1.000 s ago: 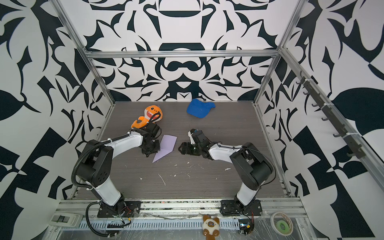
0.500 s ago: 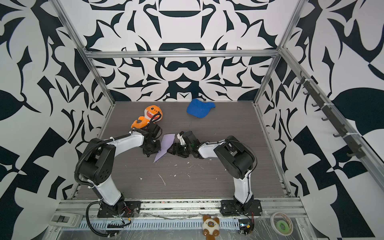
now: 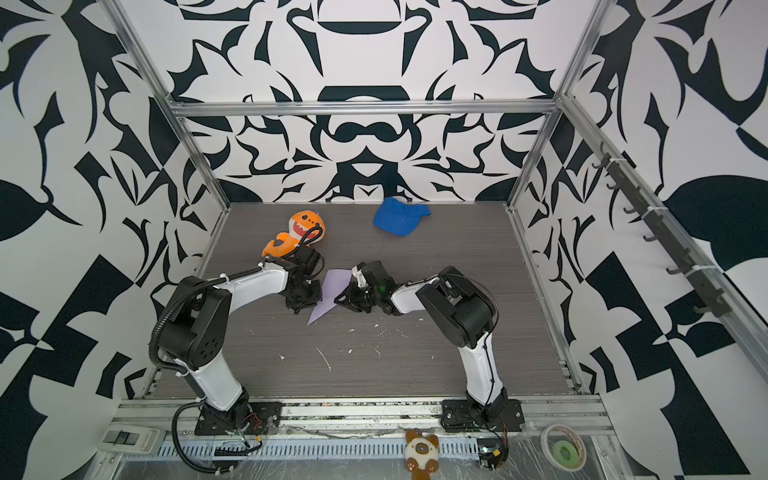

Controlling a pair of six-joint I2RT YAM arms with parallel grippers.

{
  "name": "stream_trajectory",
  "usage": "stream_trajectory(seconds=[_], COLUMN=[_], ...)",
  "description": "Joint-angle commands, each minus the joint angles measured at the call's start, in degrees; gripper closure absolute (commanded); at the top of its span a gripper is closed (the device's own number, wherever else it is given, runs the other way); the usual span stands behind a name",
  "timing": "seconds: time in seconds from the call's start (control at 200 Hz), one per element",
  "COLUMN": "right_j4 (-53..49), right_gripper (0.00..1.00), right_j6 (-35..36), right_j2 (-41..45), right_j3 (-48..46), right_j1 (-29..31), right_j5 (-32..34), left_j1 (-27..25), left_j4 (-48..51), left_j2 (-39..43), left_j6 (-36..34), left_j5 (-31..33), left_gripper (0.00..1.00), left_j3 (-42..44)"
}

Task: Fold a paper plane with a square sheet of paper (pick it up from the middle)

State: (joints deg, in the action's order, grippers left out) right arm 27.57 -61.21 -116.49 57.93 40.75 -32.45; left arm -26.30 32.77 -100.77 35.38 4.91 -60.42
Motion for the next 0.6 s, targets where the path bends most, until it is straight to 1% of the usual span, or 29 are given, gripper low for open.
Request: stream_trajectory(seconds=[0.0,0.085,0.18,0.29,0.34,0.365,0.49,0.525,0.535,0.55,0.595], right_j4=[5.2,6.2,6.4,5.4,4.1,3.2,-1.8,-3.5,-4.1,-5.0,-7.7], right_gripper=[0.90,0.96,0.99,1.00,1.00,1.00,1.00,1.00,1.00,1.00,1.00], right_j6=[-3.0,-3.7,-3.7,-3.9,-3.8,-3.9,-4.1,-4.1,-4.1,-4.0,-4.1], right_j2=[0.8,1.9,4.5,8.3,10.3,11.2,15.6,16.7,17.0,17.4,18.5], right_j3=[1.4,0.0,-2.5,-6.2,-7.9,-8.8,-12.4,-13.0,-13.1,-13.4,-13.6], right_j1=[0.2,-0.2,-1.4,-3.3,-4.1,-4.6,-7.4,-8.1,-8.3,-8.6,-9.3], right_j5=[0.1,1.2,3.0,4.3,4.9,5.1,6.3,6.6,6.7,6.8,7.3], left_j1=[0.2,0.2,0.2,0.2,0.2,0.2,-0.5,-0.9,-1.1,-1.3,-2.5], left_j4=[1.5,1.5,1.2,-1.4,-4.1,-5.5,-17.5,-20.9,-21.8,-23.1,-26.6], left_j2=[0.7,2.7,5.7,9.6,11.4,12.4,16.3,16.8,16.9,17.1,17.2], left_j6=[0.1,0.0,0.0,0.0,-0.5,-1.1,-3.7,-4.5,-4.7,-5.0,-6.5], left_j5=[0.0,0.0,0.0,-0.7,-2.2,-3.2,-9.2,-11.4,-11.6,-11.9,-12.8], left_gripper=[0.80,0.77,0.70,0.52,0.44,0.39,0.20,0.16,0.16,0.12,0.06], left_j3=[-0.5,-0.8,-0.8,0.0,0.9,1.5,5.7,6.8,7.1,7.5,8.4])
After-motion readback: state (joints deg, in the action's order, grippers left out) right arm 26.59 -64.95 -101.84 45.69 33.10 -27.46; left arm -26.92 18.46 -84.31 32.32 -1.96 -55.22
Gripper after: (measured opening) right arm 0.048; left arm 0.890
